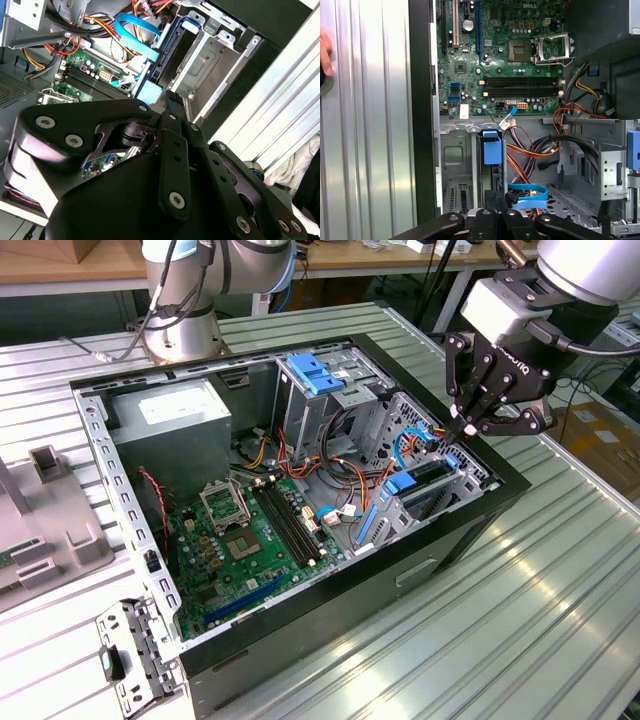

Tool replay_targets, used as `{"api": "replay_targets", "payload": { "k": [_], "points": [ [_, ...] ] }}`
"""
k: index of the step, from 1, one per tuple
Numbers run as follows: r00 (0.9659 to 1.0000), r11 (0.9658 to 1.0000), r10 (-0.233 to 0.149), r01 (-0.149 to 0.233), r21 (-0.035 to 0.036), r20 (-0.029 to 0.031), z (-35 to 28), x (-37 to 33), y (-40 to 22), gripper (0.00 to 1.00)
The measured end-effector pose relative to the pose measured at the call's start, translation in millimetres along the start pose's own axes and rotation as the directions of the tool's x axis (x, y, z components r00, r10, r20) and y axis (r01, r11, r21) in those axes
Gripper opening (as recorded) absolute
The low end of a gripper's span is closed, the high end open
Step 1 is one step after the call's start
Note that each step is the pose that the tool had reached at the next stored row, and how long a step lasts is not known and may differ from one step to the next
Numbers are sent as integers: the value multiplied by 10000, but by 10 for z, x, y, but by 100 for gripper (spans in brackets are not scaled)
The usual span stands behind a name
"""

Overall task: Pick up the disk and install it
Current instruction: 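Insert the disk into the insertion slot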

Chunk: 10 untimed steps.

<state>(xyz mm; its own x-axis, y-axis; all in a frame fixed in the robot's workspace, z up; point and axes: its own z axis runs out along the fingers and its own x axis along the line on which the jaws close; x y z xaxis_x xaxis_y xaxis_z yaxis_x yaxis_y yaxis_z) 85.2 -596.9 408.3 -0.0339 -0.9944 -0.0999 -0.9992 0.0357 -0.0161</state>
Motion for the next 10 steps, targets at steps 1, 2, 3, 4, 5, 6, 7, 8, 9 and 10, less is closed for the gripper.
{"api": "replay_targets", "payload": {
  "k": [1,2,3,4,5,6,7,8,9,10],
  "points": [
    [10000,10000,0,0,0,-7,8,0,-14,11],
    [10000,10000,-1,1,0,-21,21,1,-36,11],
    [10000,10000,0,0,1,-30,33,1,-53,11],
    [10000,10000,0,0,1,-36,40,2,-64,11],
    [10000,10000,-1,1,2,-42,47,2,-74,11],
    [10000,10000,-1,1,2,-48,55,3,-87,11],
    [10000,10000,-1,1,2,-50,62,3,-97,11],
    [10000,10000,-1,1,2,-56,66,3,-107,11],
    [10000,10000,-1,1,2,-58,70,3,-115,11],
    [10000,10000,-1,1,2,-58,75,3,-127,11]
  ]
}}
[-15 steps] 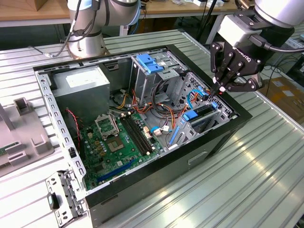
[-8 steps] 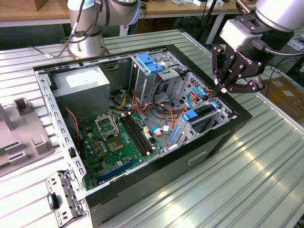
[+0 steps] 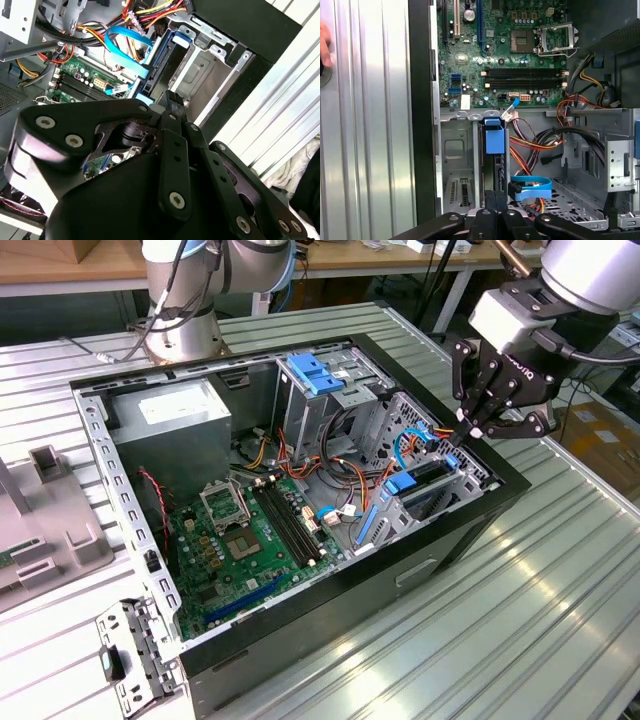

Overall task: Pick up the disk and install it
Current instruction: 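Insert the disk into the insertion slot, then insert the first disk wire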

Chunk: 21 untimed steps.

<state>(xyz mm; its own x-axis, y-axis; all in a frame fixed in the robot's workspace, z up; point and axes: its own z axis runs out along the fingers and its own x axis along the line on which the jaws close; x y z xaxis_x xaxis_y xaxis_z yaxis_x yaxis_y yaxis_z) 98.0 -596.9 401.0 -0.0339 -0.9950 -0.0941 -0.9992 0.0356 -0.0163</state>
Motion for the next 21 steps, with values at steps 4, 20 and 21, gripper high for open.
{"api": "replay_targets", "payload": {
  "k": [4,20,21],
  "points": [
    [10000,10000,0,0,0,2,6,0,-17,11],
    [9993,9993,-382,382,-36,9,5,0,-19,11],
    [9987,9987,-503,503,-47,11,5,0,-19,11]
  ]
}}
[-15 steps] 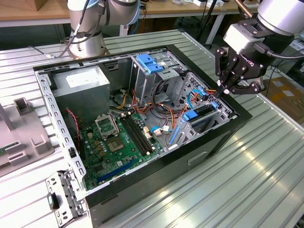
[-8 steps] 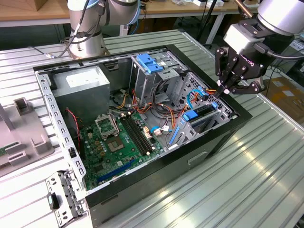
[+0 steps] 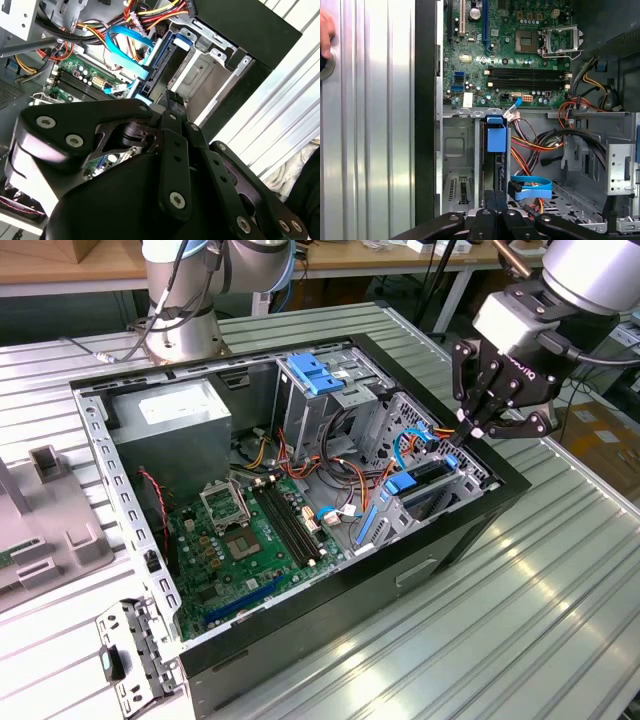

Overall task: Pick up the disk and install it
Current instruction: 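Insert the first disk wire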

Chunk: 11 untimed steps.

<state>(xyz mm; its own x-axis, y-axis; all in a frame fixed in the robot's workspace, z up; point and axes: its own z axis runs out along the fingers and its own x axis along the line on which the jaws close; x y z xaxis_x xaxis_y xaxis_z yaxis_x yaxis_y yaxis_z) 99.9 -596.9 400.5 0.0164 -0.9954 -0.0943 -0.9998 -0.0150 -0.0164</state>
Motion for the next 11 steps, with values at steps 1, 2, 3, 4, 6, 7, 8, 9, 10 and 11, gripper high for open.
{"api": "replay_targets", "payload": {
  "k": [1,2,3,4,6,7,8,9,10,11],
  "points": [
    [10000,10000,-71,71,-7,1,0,0,0,11],
    [9998,9998,-189,189,-18,3,0,0,0,11],
    [9994,9994,-347,347,-33,7,0,0,0,11],
    [9986,9986,-525,526,-50,10,0,0,0,11],
    [9976,9976,-688,689,-65,14,0,0,0,11],
    [9966,9965,-828,828,-78,17,0,0,0,11],
    [9957,9957,-923,924,-87,20,0,0,0,11],
    [9947,9947,-1025,1025,-97,22,0,0,0,11],
    [9933,9932,-1157,1157,-109,26,0,0,0,11],
    [9921,9920,-1256,1256,-118,29,0,0,0,11]
  ]
}}
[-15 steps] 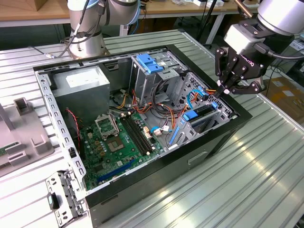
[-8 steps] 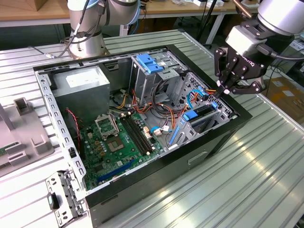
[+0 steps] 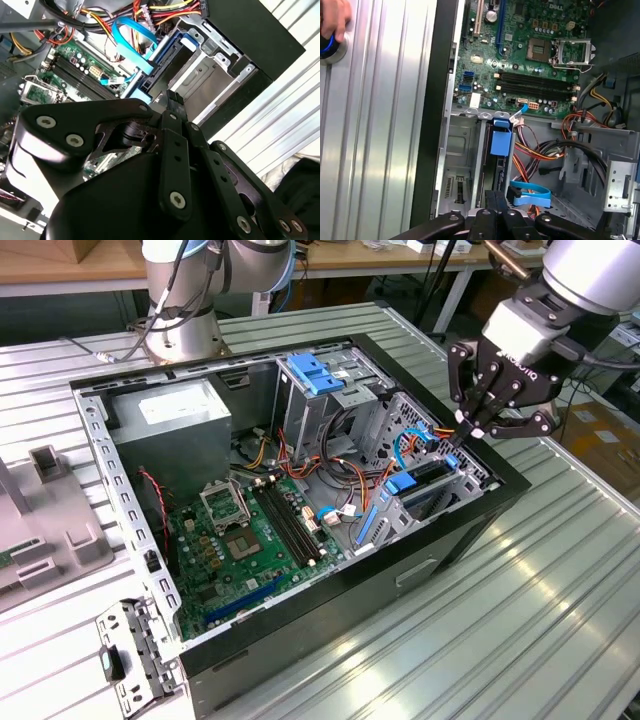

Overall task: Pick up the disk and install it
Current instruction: 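Insert the first disk wire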

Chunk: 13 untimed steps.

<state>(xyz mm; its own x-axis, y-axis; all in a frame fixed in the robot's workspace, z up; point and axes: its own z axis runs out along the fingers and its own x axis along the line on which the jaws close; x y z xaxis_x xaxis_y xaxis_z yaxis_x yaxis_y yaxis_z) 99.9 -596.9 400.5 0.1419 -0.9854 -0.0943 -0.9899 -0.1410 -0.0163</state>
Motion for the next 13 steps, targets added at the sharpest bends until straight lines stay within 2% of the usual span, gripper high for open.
{"api": "replay_targets", "payload": {
  "k": [3,7,9,11,13],
  "points": [
    [9991,9991,-415,415,-39,7,0,0,0,11],
    [9941,9940,-1086,1086,-101,23,0,0,0,11],
    [9905,9904,-1374,1374,-128,30,-1,0,0,11],
    [9829,9828,-1839,1839,-171,44,-1,0,0,11],
    [9778,9776,-2095,2096,-195,54,0,0,0,11]
  ]
}}
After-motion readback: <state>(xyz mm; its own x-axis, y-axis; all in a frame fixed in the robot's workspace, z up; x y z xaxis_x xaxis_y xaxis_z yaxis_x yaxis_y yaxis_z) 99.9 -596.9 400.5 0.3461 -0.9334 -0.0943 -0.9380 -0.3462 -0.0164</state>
